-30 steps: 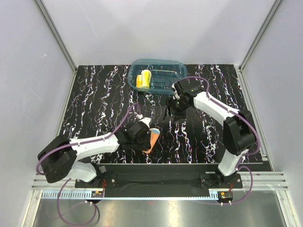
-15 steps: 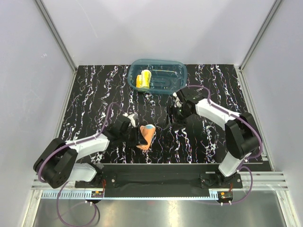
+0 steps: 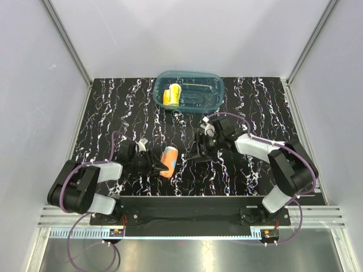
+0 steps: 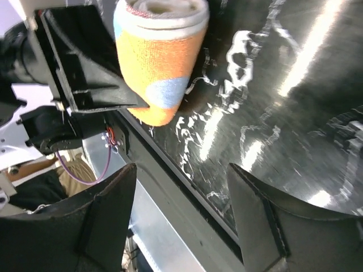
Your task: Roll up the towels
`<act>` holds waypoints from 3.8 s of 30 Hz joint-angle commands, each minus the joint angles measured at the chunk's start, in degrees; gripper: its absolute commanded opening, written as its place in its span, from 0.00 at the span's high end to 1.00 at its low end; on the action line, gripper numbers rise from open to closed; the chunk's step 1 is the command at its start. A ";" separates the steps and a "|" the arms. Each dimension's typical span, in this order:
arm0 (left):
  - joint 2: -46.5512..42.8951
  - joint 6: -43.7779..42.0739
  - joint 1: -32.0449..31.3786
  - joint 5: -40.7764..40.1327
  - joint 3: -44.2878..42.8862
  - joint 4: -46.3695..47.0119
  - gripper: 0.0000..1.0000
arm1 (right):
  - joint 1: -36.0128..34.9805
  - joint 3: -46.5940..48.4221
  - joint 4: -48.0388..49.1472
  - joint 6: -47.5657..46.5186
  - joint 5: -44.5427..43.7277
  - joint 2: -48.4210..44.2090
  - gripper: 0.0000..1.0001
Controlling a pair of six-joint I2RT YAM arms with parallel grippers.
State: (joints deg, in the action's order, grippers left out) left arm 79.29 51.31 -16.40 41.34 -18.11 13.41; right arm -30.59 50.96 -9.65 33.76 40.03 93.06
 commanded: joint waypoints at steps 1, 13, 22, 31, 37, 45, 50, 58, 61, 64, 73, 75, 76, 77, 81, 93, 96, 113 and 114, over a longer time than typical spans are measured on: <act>3.50 0.81 2.60 2.25 2.38 0.04 0.85 | -3.85 -0.69 14.64 3.24 2.51 2.39 0.27; 7.46 -0.16 8.84 2.07 2.55 -5.33 0.86 | -10.63 2.12 25.55 4.65 -1.97 15.13 0.26; 11.50 -0.07 10.69 4.53 1.32 -5.59 0.87 | -13.09 1.51 30.48 6.14 -8.02 18.12 0.25; 14.76 3.09 11.04 8.23 2.90 0.21 0.87 | -16.60 2.04 33.11 8.95 -17.96 21.72 0.38; 12.75 1.43 11.13 5.78 2.12 -3.72 0.83 | -17.22 3.87 30.76 10.45 -23.58 23.31 0.75; 4.04 -4.19 10.26 -1.34 -1.22 -16.03 0.56 | -17.22 11.70 12.13 6.24 -29.57 25.07 0.83; -3.60 -7.45 6.66 -10.22 -5.35 -27.19 0.49 | -17.22 12.67 7.20 4.30 -31.24 24.46 0.83; -12.48 -10.26 4.63 -23.22 -12.20 -38.54 0.48 | -17.31 13.29 3.76 1.58 -31.77 23.66 0.83; -13.72 -11.05 3.57 -26.47 -13.97 -40.21 0.48 | -17.31 13.29 2.97 0.87 -31.24 23.40 0.82; -13.81 -12.02 2.78 -26.66 -14.67 -38.29 0.47 | -17.31 12.94 2.97 -0.53 -30.02 22.79 0.82; -8.27 -10.45 -0.91 -20.08 -10.55 -18.87 0.47 | -17.49 13.82 0.69 -3.35 -27.55 21.03 0.82; -9.58 -10.09 -1.61 -19.81 -10.19 -16.67 0.46 | -17.40 13.99 0.16 -3.35 -27.46 21.03 0.81; -9.85 -10.18 -1.79 -19.37 -10.11 -16.05 0.46 | -17.40 13.99 0.16 -3.43 -27.55 21.03 0.81; -9.94 -10.44 -1.96 -19.28 -10.19 -15.78 0.45 | -17.40 13.90 0.07 -3.52 -27.46 21.03 0.81; -6.53 -11.93 -1.97 -19.89 -10.37 -14.91 0.45 | -17.49 13.73 0.16 -3.70 -27.02 20.76 0.81; 2.27 -11.67 -2.14 -22.63 -5.98 -10.35 0.57 | -17.57 14.87 -0.46 -4.05 -25.80 20.50 0.77; 4.11 -11.41 -2.23 -20.25 -5.54 -8.06 0.74 | -17.57 15.13 -0.28 -3.88 -25.27 20.59 0.72; 0.70 -10.44 -2.32 -17.70 -4.30 -6.55 1.00 | -10.99 10.22 -3.36 -2.03 -28.43 8.57 0.14; 0.35 -10.18 -2.32 -17.53 -4.48 -6.55 1.00 | -10.37 8.99 -3.36 -2.03 -27.65 7.68 0.13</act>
State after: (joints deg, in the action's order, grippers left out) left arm 79.96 42.50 -18.28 26.44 -23.97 11.94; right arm -43.83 62.52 -9.78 31.92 14.04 105.41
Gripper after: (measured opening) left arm 0.232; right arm 0.859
